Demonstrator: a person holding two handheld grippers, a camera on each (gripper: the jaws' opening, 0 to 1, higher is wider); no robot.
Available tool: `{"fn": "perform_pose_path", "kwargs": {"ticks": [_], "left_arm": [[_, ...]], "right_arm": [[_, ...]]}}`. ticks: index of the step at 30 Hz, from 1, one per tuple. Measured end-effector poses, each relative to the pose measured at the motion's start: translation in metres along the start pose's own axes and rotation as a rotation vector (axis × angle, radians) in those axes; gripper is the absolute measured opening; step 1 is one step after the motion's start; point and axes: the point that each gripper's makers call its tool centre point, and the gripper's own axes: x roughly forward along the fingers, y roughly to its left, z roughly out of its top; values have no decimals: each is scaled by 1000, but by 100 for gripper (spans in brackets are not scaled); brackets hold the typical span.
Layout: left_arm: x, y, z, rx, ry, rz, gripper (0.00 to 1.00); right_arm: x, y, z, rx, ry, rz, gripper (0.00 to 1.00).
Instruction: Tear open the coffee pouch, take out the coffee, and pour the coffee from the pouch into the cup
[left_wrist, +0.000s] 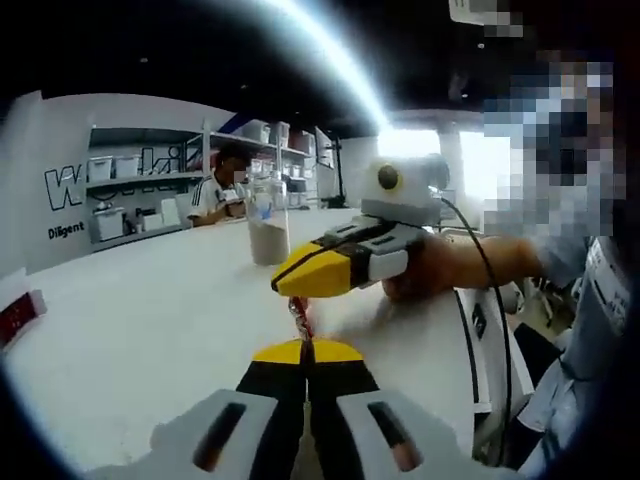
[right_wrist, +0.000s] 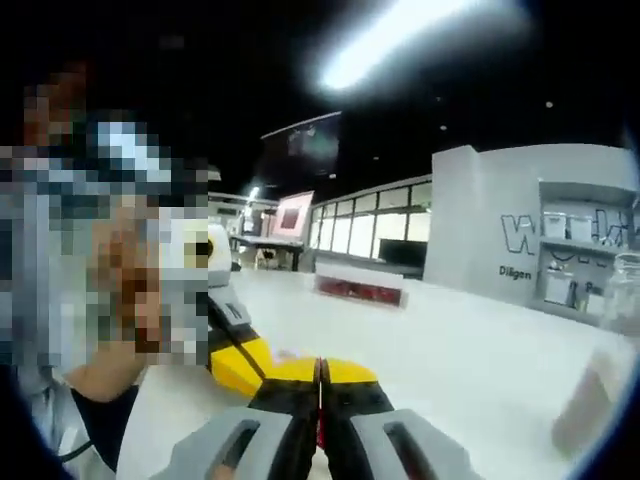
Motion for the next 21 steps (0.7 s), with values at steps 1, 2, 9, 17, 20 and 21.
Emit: {"fn": "perform_pose_path", "kwargs": {"ticks": [1, 2, 9, 17, 20, 21], "left_arm": [[0, 0, 1, 6, -4, 2, 1], [-1, 1, 1, 9, -5, 9, 1], [-1, 1, 1, 23, -5, 15, 1], [-1, 3, -1, 19, 8, 13, 1], [-1, 5, -1, 31, 9, 24, 1], [-1, 4, -2, 16, 18, 15, 1]], "right_arm": [[-1, 0, 0, -9, -3, -6, 0], [-1, 1, 1, -14, -7, -5, 0], [-2, -4, -2, -19, 11, -34, 0], [-6, -15, -2, -4, 8, -84, 0], [-5, -15, -3, -26, 14, -94, 0], [-7, -18, -3, -17, 11, -103, 0]]}}
